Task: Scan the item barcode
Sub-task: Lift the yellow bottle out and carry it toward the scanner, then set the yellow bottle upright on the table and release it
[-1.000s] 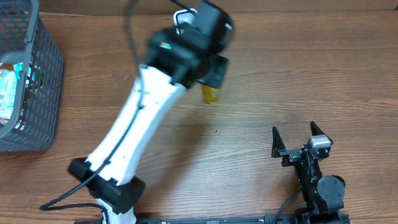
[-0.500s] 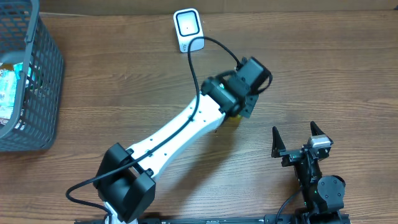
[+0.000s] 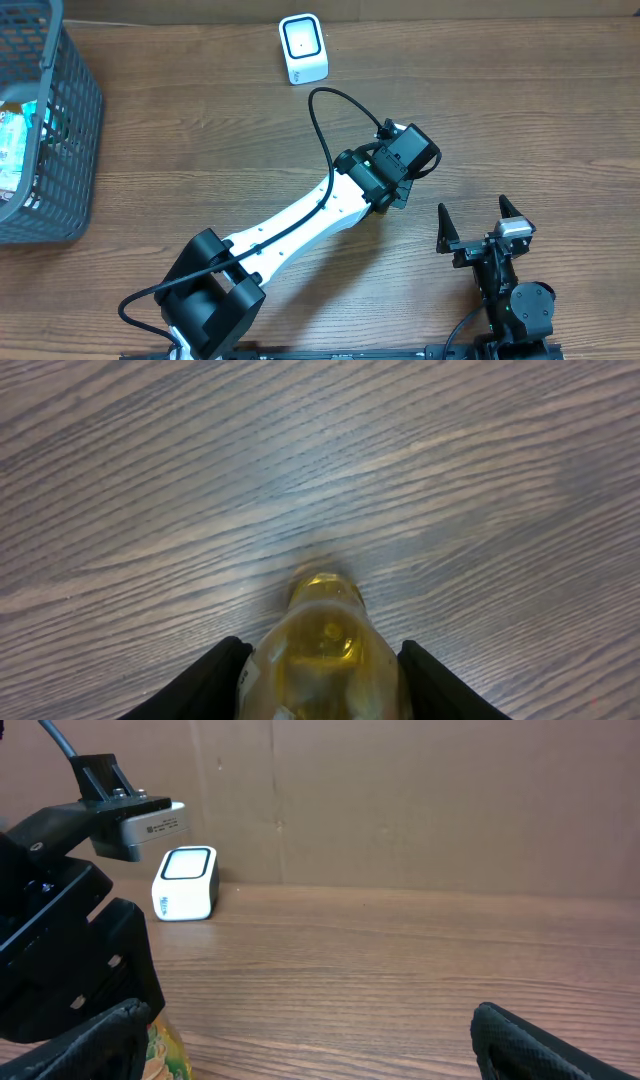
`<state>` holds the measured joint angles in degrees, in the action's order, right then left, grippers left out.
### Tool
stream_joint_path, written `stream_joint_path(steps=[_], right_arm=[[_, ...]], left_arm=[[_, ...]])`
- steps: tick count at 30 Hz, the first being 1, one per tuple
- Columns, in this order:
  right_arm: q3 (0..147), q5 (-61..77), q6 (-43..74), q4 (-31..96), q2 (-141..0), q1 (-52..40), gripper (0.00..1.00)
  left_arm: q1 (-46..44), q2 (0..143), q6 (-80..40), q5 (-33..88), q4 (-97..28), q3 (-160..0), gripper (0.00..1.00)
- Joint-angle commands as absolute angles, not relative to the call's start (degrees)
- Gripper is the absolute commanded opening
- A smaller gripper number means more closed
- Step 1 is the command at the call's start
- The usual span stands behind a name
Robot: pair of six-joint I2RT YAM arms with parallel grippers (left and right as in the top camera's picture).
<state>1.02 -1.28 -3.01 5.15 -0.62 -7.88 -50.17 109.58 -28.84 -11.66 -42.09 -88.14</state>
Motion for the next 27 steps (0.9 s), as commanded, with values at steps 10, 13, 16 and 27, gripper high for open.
stream_joint_path(steps=[10,13,16,27], right_arm=[[0.45,-1.19,-3.07,4.78,-0.16,-7.75,1.00],[0.45,-1.19,-3.07,4.78,-0.16,-7.75,1.00],[0.45,-1.19,-3.07,4.78,-0.16,-7.75,1.00],[0.45,-1.19,-3.07,4.80,-0.16,-7.75,1.00]], left_arm=[[-50.81,109.10,-33.43,-13.08,-40.05,-86.96,0.54],[-50.83,109.21,-33.36,-12.36,-40.10,-86.94,0.61],[-50.83,109.40,-33.36,-11.94,-40.18,-86.94,0.70],[-50.83,109.40,-28.21,-8.95,-40.49,-86.94,1.00]])
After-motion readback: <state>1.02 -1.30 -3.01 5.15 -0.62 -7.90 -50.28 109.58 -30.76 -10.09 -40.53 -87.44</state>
